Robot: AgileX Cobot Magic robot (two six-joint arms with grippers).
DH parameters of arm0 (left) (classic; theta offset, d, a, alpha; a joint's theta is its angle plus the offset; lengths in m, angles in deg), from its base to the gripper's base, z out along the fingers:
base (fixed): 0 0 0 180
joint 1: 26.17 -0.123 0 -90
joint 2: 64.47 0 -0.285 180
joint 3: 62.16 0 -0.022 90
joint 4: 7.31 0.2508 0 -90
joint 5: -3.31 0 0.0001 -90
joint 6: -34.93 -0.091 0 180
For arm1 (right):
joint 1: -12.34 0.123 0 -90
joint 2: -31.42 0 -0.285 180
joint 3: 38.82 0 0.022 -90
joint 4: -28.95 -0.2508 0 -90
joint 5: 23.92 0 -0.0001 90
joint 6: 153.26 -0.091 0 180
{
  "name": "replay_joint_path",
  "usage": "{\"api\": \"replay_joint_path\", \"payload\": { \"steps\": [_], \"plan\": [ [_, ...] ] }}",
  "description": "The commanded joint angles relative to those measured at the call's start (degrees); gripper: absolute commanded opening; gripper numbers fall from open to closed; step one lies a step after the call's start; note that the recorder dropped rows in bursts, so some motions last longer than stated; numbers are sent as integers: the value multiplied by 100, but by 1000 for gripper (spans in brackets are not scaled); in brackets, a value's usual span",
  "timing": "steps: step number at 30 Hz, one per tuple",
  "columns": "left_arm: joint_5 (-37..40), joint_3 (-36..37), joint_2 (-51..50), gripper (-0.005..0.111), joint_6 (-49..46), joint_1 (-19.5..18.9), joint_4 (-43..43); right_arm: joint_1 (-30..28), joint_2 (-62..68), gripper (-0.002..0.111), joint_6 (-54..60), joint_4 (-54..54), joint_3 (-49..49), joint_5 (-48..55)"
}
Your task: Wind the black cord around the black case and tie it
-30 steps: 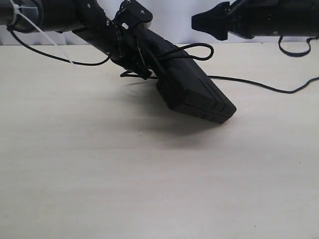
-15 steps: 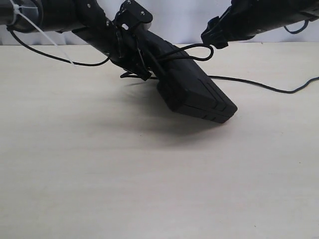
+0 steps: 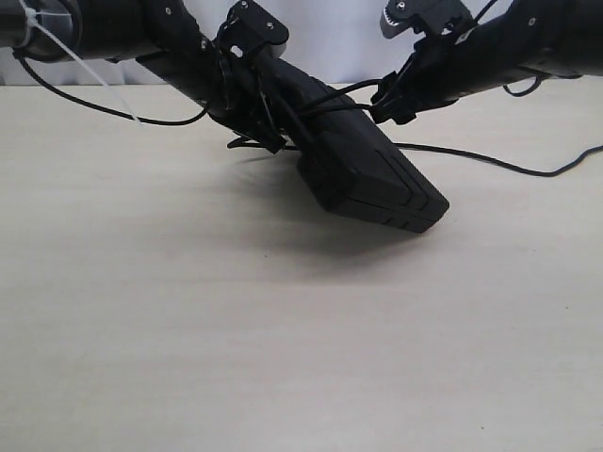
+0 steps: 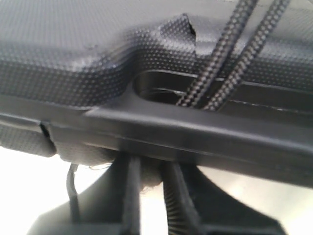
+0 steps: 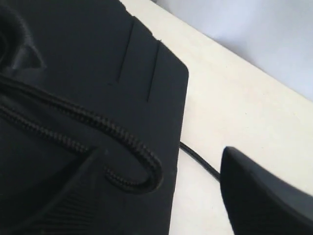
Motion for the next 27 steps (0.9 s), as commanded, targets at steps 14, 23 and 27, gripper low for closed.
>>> {"api": "replay_joint_path", "payload": {
  "steps": [14, 23, 27],
  "plan": [
    [-138, -29, 32, 0, 11, 17, -68, -9, 117, 56, 479, -1845, 30, -645],
    [-136, -29, 32, 0, 11, 17, -112, 179, 363, 43, 689, -1988, 30, -714],
    [-136, -29, 32, 0, 11, 17, -154, 358, 403, 10, 676, -1988, 30, -910]
  ]
}}
